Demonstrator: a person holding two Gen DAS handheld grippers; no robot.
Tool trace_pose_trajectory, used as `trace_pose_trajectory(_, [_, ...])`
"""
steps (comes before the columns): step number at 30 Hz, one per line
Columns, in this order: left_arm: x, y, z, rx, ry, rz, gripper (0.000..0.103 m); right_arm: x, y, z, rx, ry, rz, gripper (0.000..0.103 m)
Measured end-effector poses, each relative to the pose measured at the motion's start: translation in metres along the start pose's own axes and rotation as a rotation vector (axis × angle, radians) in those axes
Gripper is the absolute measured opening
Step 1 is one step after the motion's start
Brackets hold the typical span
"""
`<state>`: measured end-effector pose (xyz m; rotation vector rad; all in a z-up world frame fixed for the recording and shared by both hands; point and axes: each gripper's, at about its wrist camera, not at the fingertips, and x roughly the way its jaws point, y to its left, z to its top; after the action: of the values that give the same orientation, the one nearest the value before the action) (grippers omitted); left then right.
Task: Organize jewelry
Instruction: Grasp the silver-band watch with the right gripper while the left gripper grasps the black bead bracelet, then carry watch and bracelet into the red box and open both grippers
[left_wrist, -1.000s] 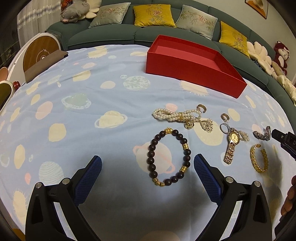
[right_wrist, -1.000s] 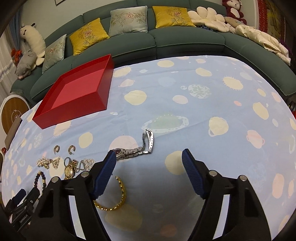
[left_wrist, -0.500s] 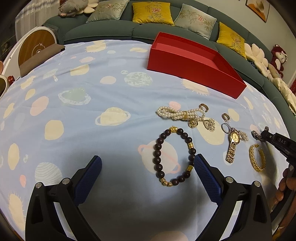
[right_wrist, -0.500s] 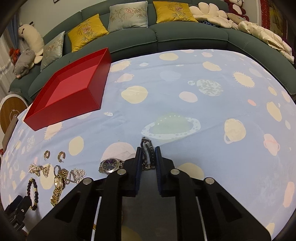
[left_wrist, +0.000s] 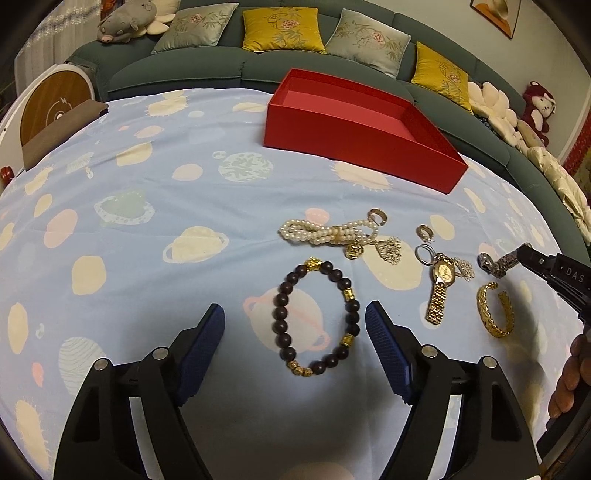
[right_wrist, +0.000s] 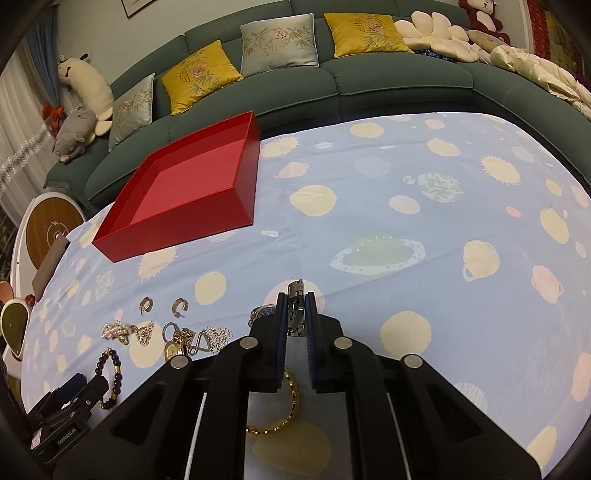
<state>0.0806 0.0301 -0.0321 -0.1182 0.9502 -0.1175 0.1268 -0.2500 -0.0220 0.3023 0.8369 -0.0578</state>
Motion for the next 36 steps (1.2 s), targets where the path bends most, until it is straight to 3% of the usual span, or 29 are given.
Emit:
trace_pose_trajectory(8, [0.011,-0.017,-0.005,0.092,-0.011,0.097,0.074,-0.008,0.005,-0.002,0.000,-0.001,0.032,0.009])
trace_pose_trajectory(11, [0.010,-0.018,-0.004,0.108,-0.021,0.094,0.057,-0.013,0.006,-0.001,-0.004,-0.008,0.043,0.009])
trace_pose_trajectory(13, [0.009,-0.019,-0.004,0.116,-0.026,0.081,0.041,-0.016,0.007,-0.001,-0.013,-0.018,0.045,0.009])
trace_pose_trajectory(17, [0.009,-0.020,-0.005,0.130,-0.030,0.067,0.023,-0.023,0.009,0.001,-0.020,-0.031,0.055,0.009])
trace_pose_trajectory(18, [0.008,-0.020,-0.004,0.129,-0.028,0.050,0.013,-0.024,0.010,0.001,-0.020,-0.033,0.059,0.009])
trace_pose_trajectory(23, [0.002,-0.018,-0.003,0.116,-0.026,-0.024,0.005,-0.030,0.015,0.003,-0.031,-0.043,0.073,0.009])
trace_pose_trajectory(36, [-0.022,-0.016,0.001,0.104,-0.059,-0.096,0.005,-0.053,0.037,0.007,-0.058,-0.091,0.119,0.009])
